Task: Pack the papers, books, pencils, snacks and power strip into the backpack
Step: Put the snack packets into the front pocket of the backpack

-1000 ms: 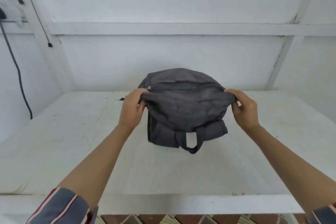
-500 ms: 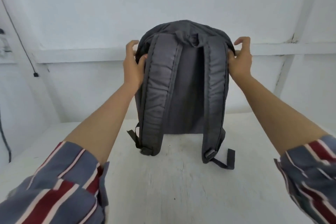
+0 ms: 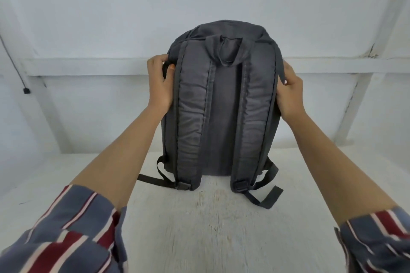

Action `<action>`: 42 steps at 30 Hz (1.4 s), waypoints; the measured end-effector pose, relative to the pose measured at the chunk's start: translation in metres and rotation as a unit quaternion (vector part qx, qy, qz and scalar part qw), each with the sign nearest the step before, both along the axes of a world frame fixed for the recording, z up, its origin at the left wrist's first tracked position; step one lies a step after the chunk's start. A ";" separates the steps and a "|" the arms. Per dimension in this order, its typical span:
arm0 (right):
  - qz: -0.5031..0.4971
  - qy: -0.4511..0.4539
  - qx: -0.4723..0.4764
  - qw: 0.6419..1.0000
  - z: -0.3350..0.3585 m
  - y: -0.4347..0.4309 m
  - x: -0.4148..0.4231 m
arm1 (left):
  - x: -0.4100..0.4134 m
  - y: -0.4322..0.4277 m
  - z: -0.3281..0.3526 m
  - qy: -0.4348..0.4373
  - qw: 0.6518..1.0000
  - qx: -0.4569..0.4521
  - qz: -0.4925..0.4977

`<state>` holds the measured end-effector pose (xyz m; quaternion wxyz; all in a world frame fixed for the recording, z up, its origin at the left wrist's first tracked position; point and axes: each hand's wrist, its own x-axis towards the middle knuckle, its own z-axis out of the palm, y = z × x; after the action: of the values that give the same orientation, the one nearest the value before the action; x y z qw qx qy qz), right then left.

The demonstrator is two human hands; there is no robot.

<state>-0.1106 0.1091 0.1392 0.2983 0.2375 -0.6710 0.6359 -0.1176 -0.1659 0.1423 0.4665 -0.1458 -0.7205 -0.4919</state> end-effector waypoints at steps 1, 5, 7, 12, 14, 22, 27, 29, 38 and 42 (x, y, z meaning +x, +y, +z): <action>-0.013 0.000 -0.016 1.000 0.002 -0.002 -0.001 | 0.002 -0.001 0.002 -0.003 1.000 0.006 0.003; -0.018 -0.011 -0.057 0.998 0.009 -0.005 -0.007 | 0.013 -0.008 0.016 -0.043 0.992 0.107 -0.041; -0.013 -0.013 -0.076 0.997 0.010 -0.008 -0.011 | 0.020 -0.011 0.021 -0.064 0.988 0.132 -0.055; -0.045 0.016 -0.124 0.991 0.012 -0.012 -0.010 | 0.023 -0.015 0.028 -0.072 0.987 0.135 -0.058; -0.065 0.010 -0.147 0.987 0.018 -0.012 -0.012 | 0.021 -0.014 0.032 -0.082 0.987 0.130 -0.041; -0.111 -0.026 -0.065 0.991 0.026 -0.010 -0.030 | 0.015 -0.009 0.033 -0.189 0.975 0.117 -0.034; -0.113 -0.016 -0.021 0.993 0.023 -0.011 -0.042 | 0.007 -0.012 0.027 -0.272 0.953 0.126 -0.051; -0.143 0.002 -0.025 0.989 0.024 -0.015 -0.045 | 0.002 -0.010 0.027 -0.231 0.963 0.133 -0.032; -0.228 0.000 -0.015 0.974 0.042 -0.026 -0.091 | -0.041 -0.006 0.036 -0.181 0.966 0.157 0.098; -0.253 -0.038 0.020 0.966 0.037 -0.026 -0.109 | -0.067 -0.011 0.041 -0.245 0.956 0.141 0.075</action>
<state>-0.2199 0.0828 0.1763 0.4190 0.0412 -0.7325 0.5349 -0.1842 -0.1771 0.1829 0.3265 0.1010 -0.7448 -0.5731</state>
